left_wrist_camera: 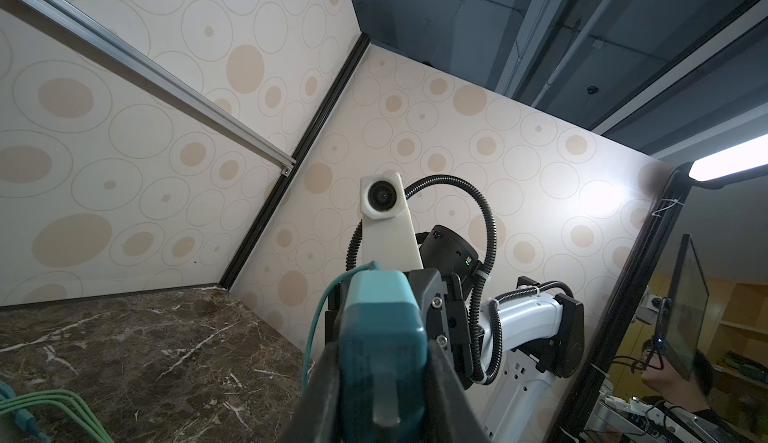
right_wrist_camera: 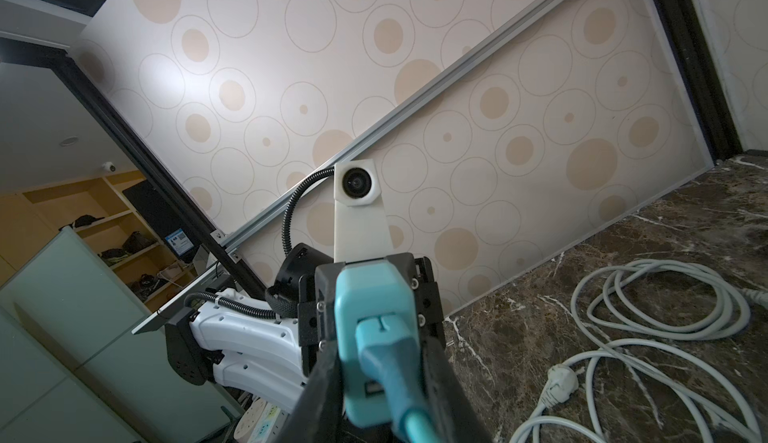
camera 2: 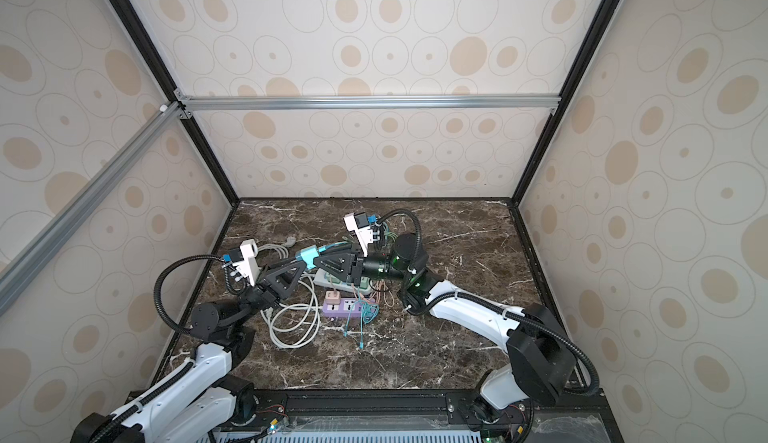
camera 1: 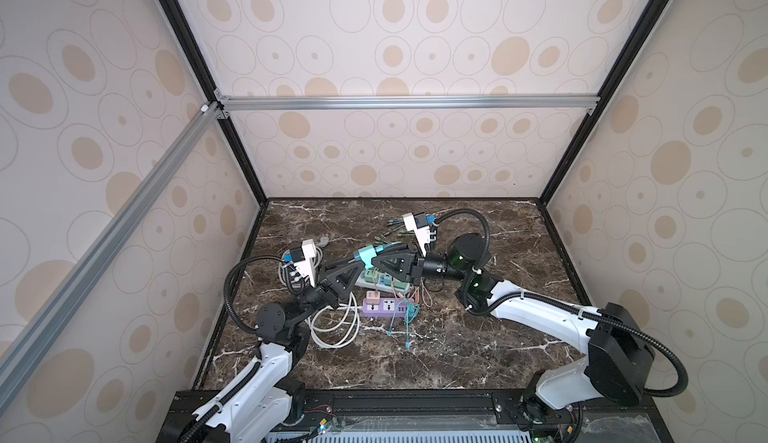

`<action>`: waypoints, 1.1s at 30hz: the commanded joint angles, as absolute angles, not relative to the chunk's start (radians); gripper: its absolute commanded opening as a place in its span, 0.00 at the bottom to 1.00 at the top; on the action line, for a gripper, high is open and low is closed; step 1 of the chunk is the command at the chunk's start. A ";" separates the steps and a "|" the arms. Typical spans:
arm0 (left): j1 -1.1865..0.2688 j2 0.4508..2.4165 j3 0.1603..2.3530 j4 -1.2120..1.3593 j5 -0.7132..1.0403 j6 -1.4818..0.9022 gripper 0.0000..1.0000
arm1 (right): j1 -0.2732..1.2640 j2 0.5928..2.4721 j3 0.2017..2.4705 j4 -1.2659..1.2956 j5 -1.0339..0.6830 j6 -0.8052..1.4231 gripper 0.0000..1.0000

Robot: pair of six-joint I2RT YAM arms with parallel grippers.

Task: Insert the plug

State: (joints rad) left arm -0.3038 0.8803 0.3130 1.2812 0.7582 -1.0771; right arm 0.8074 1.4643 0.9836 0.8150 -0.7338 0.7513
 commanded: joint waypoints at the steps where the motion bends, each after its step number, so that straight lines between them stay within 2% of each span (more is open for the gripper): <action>1: -0.310 0.875 0.310 1.285 0.756 -1.048 0.12 | 0.818 1.467 1.012 0.845 -0.756 0.766 0.21; 3: -0.311 0.873 0.311 1.282 0.755 -1.046 0.19 | 0.818 1.466 1.011 0.844 -0.756 0.765 0.19; 6: -0.310 0.874 0.311 1.279 0.758 -1.043 0.43 | 0.819 1.459 1.006 0.839 -0.742 0.755 0.17; 11: -0.310 0.861 0.307 1.258 0.761 -1.028 0.57 | 0.814 1.406 0.991 0.720 -0.671 0.666 0.14; 17: -0.311 0.796 0.302 1.110 0.750 -0.943 0.73 | 0.787 1.333 0.992 0.525 -0.599 0.570 0.12; 24: -0.308 0.673 0.320 0.760 0.663 -0.781 0.78 | 0.767 1.261 1.043 0.174 -0.502 0.355 0.11; 29: -0.308 0.645 0.342 0.480 0.582 -0.684 0.76 | 0.755 1.221 1.099 -0.117 -0.382 0.163 0.10; 33: -0.308 0.671 0.322 0.384 0.534 -0.679 0.71 | 0.725 1.200 1.121 -0.255 -0.320 0.073 0.08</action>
State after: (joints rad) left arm -0.3050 0.6590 0.3004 0.5297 0.5900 -0.7341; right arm 0.7490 1.2312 1.0843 -0.0914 -0.3977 0.2031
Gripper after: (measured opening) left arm 0.717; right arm 0.272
